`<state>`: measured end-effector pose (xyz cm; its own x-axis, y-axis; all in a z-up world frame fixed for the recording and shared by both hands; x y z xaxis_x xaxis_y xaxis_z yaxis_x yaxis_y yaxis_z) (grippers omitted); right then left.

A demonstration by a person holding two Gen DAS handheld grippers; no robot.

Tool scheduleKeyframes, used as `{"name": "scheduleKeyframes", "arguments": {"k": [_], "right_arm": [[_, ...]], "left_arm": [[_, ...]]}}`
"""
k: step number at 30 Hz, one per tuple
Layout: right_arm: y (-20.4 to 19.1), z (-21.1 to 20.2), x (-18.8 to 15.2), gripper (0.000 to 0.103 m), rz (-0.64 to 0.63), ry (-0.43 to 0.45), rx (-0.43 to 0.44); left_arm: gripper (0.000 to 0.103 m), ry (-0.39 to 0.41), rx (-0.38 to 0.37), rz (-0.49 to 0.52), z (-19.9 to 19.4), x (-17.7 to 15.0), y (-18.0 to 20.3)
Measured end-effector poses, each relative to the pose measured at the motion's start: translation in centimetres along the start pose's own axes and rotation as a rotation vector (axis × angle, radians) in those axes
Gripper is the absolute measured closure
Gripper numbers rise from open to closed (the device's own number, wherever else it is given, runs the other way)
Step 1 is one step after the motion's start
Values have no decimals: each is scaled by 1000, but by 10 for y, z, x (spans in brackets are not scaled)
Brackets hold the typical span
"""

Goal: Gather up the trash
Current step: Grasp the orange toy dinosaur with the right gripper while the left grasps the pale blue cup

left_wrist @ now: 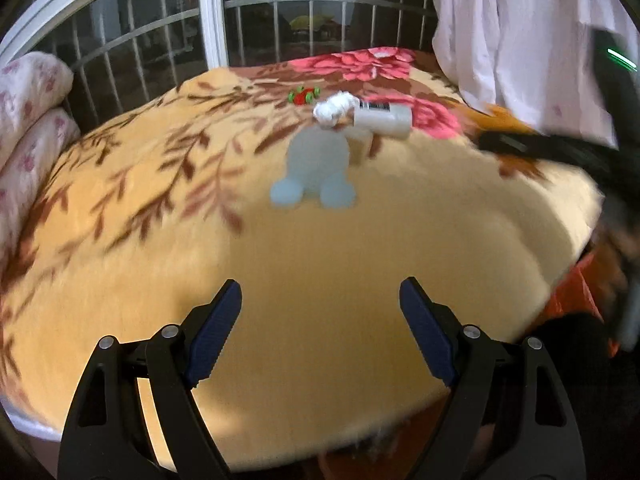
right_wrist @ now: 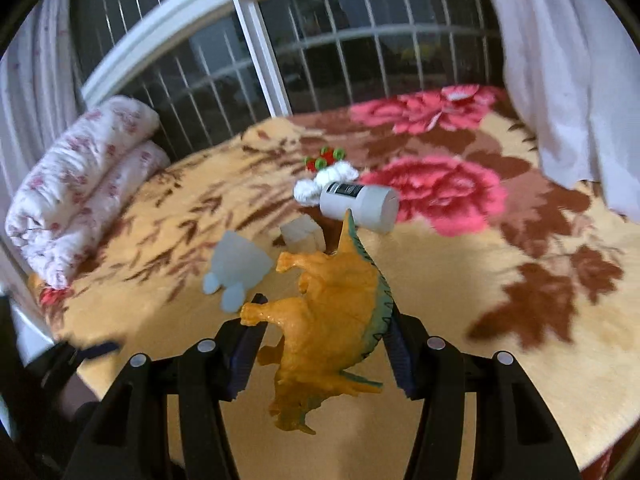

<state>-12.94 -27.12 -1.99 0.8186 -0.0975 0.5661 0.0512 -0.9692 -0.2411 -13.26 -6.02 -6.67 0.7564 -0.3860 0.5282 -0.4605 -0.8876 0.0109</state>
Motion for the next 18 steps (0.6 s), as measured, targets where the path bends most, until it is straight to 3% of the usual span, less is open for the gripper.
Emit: {"name": "scheduleKeyframes", "arguments": {"k": [4,8,14,18], "right_arm": [[11,-41,-27,49,-7,57,-7],[26,-65,-49,49,15,90,-19],[53,-73,-71,49,78,91,-44],[61,-64,-76,49,99,80,-40]], "left_arm": [[24,-62,-53,-27,35,50,-13],[24,-127,-40,-9,69,85,-15],[24,-186,-16,70,106,115,-4],[27,-231,-12,32,131,125,-10]]}}
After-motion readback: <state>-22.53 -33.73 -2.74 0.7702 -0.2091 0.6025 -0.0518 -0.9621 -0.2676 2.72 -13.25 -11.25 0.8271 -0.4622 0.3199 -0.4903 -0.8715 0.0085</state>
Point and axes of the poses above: each gripper's, at about its wrist camera, not at the fingertips, and z roughly the way its jaws point, y to its right, x to its top, the point moved 1 cm from there along z, roughly the way its jaws point, and after that the axes turned 12 degrees about -y, right-handed, at the moved point
